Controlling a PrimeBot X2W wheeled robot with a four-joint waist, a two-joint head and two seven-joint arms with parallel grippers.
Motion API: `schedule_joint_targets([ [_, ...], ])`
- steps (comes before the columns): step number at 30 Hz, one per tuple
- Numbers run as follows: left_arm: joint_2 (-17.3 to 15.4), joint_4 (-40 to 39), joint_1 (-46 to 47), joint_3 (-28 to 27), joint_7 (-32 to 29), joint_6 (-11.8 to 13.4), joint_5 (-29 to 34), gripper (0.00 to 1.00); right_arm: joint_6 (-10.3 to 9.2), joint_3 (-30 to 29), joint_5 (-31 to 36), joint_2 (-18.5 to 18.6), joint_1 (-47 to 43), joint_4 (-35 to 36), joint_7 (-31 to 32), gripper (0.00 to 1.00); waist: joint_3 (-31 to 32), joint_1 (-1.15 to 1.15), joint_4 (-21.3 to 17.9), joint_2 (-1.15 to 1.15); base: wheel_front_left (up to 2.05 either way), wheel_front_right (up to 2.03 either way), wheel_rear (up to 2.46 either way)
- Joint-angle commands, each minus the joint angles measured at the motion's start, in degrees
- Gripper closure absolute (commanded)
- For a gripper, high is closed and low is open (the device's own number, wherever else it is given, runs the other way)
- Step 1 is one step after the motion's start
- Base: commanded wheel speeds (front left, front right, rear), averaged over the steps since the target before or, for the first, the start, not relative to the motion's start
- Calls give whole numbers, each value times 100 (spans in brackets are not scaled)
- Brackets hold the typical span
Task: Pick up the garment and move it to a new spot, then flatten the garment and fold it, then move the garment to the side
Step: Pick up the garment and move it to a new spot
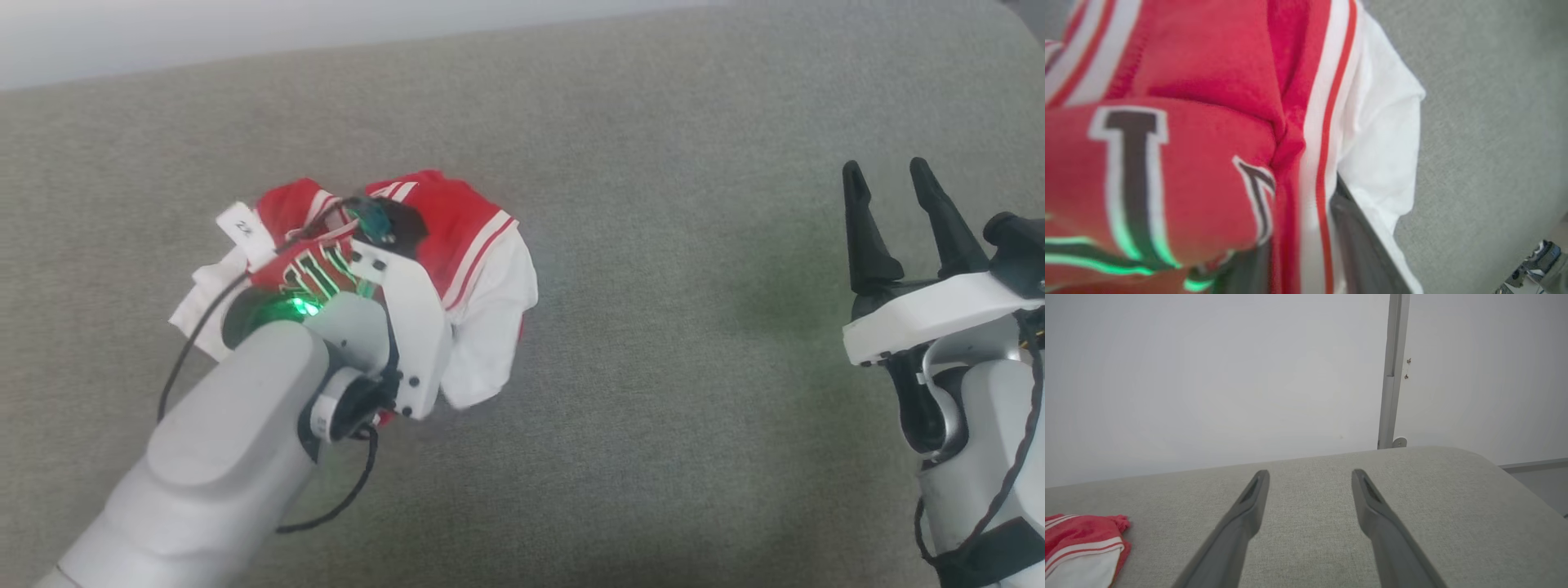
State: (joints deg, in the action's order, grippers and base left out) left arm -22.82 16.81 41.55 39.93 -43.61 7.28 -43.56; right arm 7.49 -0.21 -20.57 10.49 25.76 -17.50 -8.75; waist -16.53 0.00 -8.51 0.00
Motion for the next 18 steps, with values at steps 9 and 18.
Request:
schedule_joint_targets([
  [9,-272,-419,38,-340,446,-26,-85,0,0,-73,41,124,-197,-35,56,0,527,0,403,0,0,0,0],
  [18,-722,-1071,-562,-716,1198,33,-58,0,0,-141,97,130,-417,21,78,0,976,0,749,0,0,0,0],
])
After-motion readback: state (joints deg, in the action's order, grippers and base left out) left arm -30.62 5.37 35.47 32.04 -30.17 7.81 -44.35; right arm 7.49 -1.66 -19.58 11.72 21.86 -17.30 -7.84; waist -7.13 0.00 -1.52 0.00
